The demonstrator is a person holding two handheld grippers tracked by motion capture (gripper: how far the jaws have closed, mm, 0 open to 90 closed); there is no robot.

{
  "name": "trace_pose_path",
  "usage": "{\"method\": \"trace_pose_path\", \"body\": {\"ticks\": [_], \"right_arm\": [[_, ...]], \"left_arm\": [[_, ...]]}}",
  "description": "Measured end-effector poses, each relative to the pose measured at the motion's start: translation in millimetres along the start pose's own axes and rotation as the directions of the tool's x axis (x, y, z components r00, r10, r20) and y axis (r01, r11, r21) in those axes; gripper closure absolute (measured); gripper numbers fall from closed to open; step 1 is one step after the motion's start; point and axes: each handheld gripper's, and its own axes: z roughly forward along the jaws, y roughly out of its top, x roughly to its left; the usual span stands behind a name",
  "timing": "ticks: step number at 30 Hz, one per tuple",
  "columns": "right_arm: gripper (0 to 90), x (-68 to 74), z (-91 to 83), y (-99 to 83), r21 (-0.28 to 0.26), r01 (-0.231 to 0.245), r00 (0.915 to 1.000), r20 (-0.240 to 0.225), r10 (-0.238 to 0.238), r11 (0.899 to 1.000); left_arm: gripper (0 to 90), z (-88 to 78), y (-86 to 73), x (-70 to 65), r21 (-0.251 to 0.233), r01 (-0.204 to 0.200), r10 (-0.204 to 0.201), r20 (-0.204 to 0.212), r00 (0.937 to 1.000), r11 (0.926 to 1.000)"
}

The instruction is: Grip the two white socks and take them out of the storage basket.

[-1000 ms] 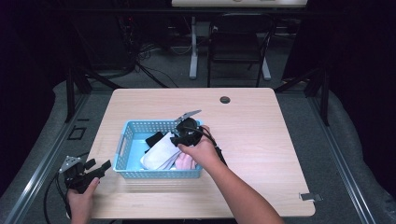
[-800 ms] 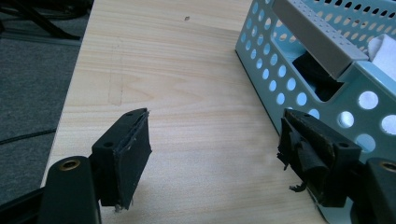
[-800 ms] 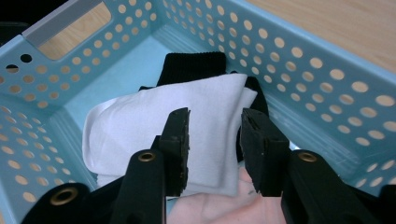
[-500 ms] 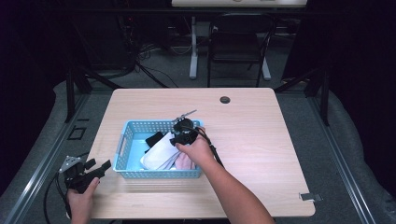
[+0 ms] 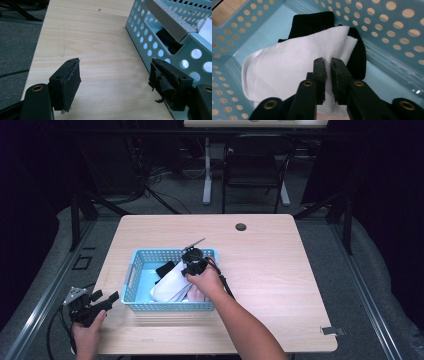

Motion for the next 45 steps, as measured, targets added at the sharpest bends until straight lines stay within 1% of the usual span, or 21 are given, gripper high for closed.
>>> {"method": "trace_pose_path", "body": {"ticks": [2,4,6,9,11,14,16,18,19,21,22,23,25,26,27,29,33,35,39,41,45], "right_arm": [[86.4,1.5,-1.1,-0.4,-0.019,-0.004,1.0000,0.001,0.004,1.000],[87.3,2.3,-4.1,-0.2,-0.015,0.013,0.9999,0.000,-0.013,1.000],[87.6,5.4,-5.9,-0.8,-0.031,0.022,0.9997,0.006,-0.022,0.999],[87.9,11.1,-11.7,-1.1,-0.050,0.065,0.9978,0.017,-0.064,0.997],[88.0,16.8,-16.5,-1.7,-0.075,0.102,0.9946,0.027,-0.100,0.992],[88.1,25.1,-24.0,-2.8,-0.104,0.142,0.9898,0.027,-0.140,0.984],[88.1,31.8,-30.8,-3.8,-0.134,0.172,0.9851,0.030,-0.169,0.976],[88.2,36.8,-35.6,-4.5,-0.162,0.176,0.9843,0.021,-0.175,0.971],[88.3,39.8,-39.0,-4.9,-0.179,0.187,0.9822,0.015,-0.187,0.966],[88.3,44.8,-43.9,-5.9,-0.194,0.199,0.9797,0.013,-0.200,0.961],[88.3,47.5,-46.3,-6.6,-0.206,0.208,0.9776,0.009,-0.210,0.956],[88.4,50.5,-49.4,-7.5,-0.216,0.226,0.9733,0.008,-0.229,0.950],[88.4,54.6,-54.2,-8.9,-0.235,0.236,0.9699,-0.002,-0.244,0.943],[88.4,56.5,-57.1,-9.5,-0.248,0.245,0.9673,-0.003,-0.254,0.937],[88.5,60.5,-64.2,-11.1,-0.274,0.261,0.9626,0.000,-0.271,0.926],[88.5,61.7,-66.9,-11.6,-0.277,0.266,0.9614,0.006,-0.275,0.923],[88.6,65.3,-80.4,-14.8,-0.323,0.283,0.9561,0.020,-0.292,0.903],[88.6,66.5,-89.5,-16.7,-0.344,0.295,0.9529,0.039,-0.301,0.891],[88.6,65.8,-104.8,-20.0,-0.389,0.290,0.9543,0.047,-0.295,0.875],[88.6,64.5,-115.0,-22.6,-0.417,0.284,0.9554,0.049,-0.291,0.863],[88.6,61.7,-130.0,-28.3,-0.445,0.274,0.9579,0.048,-0.283,0.853]], "left_arm": [[25.0,-0.1,0.0,-0.1,0.001,-0.001,0.001,0.001,1.0000,1.0000],[25.0,-0.1,0.1,-0.2,0.002,-0.002,0.002,0.001,1.0000,1.0000],[25.0,0.0,0.2,-0.3,0.002,-0.002,0.002,0.001,1.0000,1.0000],[25.0,-0.1,0.0,-0.2,0.001,-0.002,0.002,0.000,1.0000,1.0000],[25.0,0.0,0.0,-0.1,0.002,-0.002,0.002,0.000,1.0000,1.0000],[25.0,0.0,0.1,-0.4,0.003,-0.004,0.004,0.002,1.0000,1.0000],[25.0,0.4,-0.1,-0.4,0.001,-0.002,0.002,-0.001,1.0000,1.0000],[24.9,0.8,-0.2,-0.8,-0.003,-0.003,0.003,0.000,1.0000,1.0000],[25.0,0.8,-0.2,-0.9,-0.004,-0.004,0.004,0.001,1.0000,1.0000],[25.0,0.8,-0.2,-1.0,-0.004,-0.005,0.005,0.001,1.0000,1.0000],[25.0,0.9,-0.3,-1.0,-0.004,-0.004,0.004,0.001,1.0000,1.0000],[25.0,0.9,-0.3,-0.9,-0.003,-0.004,0.004,0.001,1.0000,1.0000],[25.0,0.9,-0.3,-0.9,-0.003,-0.005,0.005,0.000,1.0000,1.0000],[25.0,0.9,-0.3,-0.9,-0.004,-0.005,0.005,0.000,1.0000,1.0000],[25.0,0.9,-0.3,-0.8,-0.003,-0.005,0.005,0.000,1.0000,1.0000],[25.0,1.1,-0.3,-1.0,-0.002,-0.005,0.005,0.000,1.0000,1.0000],[25.0,0.8,-0.2,-1.2,0.004,-0.006,0.006,0.001,1.0000,1.0000],[25.0,1.0,-0.2,-1.3,0.005,-0.006,0.006,0.002,1.0000,1.0000],[25.0,1.1,-0.3,-1.4,0.006,-0.006,0.006,0.002,1.0000,1.0000],[25.0,1.0,-0.3,-1.5,0.005,-0.006,0.006,0.001,1.0000,1.0000],[24.9,1.1,-0.4,-1.3,0.006,-0.005,0.005,0.001,1.0000,1.0000]]}}
